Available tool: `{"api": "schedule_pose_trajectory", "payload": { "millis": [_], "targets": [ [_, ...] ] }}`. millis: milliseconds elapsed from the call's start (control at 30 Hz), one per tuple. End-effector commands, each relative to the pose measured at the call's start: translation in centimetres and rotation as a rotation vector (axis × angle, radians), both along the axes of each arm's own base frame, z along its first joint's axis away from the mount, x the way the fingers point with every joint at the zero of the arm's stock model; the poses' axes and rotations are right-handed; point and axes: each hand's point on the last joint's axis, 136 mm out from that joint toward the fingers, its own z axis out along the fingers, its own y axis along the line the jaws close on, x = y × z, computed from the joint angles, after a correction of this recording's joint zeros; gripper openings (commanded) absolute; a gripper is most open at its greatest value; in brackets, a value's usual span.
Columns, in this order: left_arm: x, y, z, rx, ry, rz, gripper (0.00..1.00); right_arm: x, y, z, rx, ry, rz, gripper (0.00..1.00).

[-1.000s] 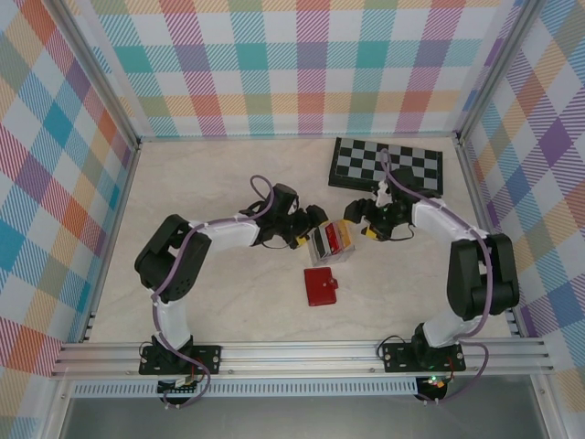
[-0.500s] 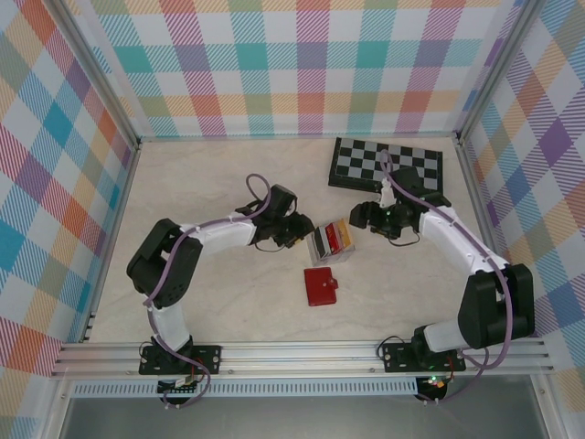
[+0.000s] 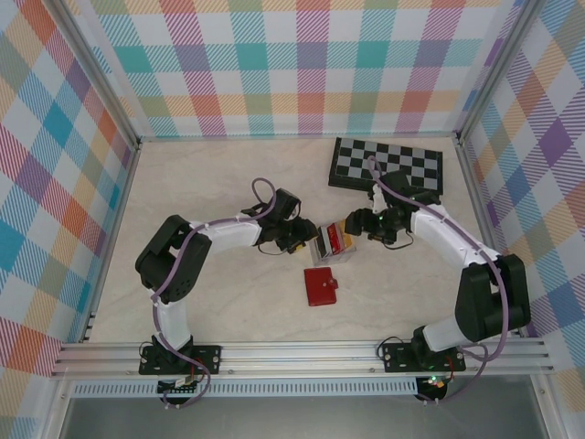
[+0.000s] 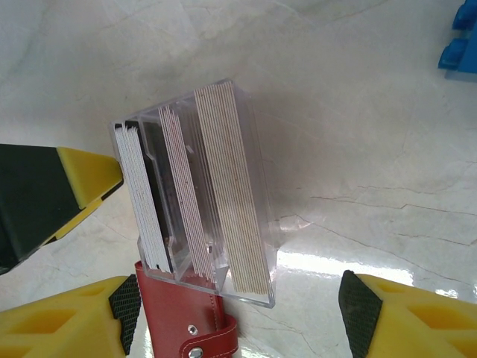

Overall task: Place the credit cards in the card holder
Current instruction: Pick up the credit card from the storage box.

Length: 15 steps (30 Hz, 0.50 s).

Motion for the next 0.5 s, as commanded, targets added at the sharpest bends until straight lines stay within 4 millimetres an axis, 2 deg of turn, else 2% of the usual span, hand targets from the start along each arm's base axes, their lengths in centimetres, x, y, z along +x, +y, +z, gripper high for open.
{"api": "schedule_pose_trajectory", "payload": {
  "millis": [0, 133, 200, 367, 467],
  "targets": [
    [-0.2, -1.3, 1.0, -0.030, -0.030, -0.040, 0.48, 0.4, 0.2, 0.4, -0.031, -0.008, 0.023, 0.73],
    [-0.4, -1.7, 0.5, -0.032, -0.016, -0.066, 0.51, 0.7, 0.2, 0.2, -0.071, -0.014, 0.039, 0.73],
    [-0.5, -1.9, 0.0, -0.027, -0.002, -0.075, 0.49, 0.9, 0.1, 0.0, -0.099, -0.008, 0.044, 0.73],
    [-1.2, -0.4, -1.9, 0.055, 0.045, -0.052, 0.38, 1.1, -0.1, 0.0, -0.164, -0.007, 0.056, 0.72],
    [-1.4, -0.2, -2.2, 0.062, 0.049, -0.043, 0.33, 1.2, -0.1, 0.6, -0.235, -0.043, 0.082, 0.72]
  ]
}}
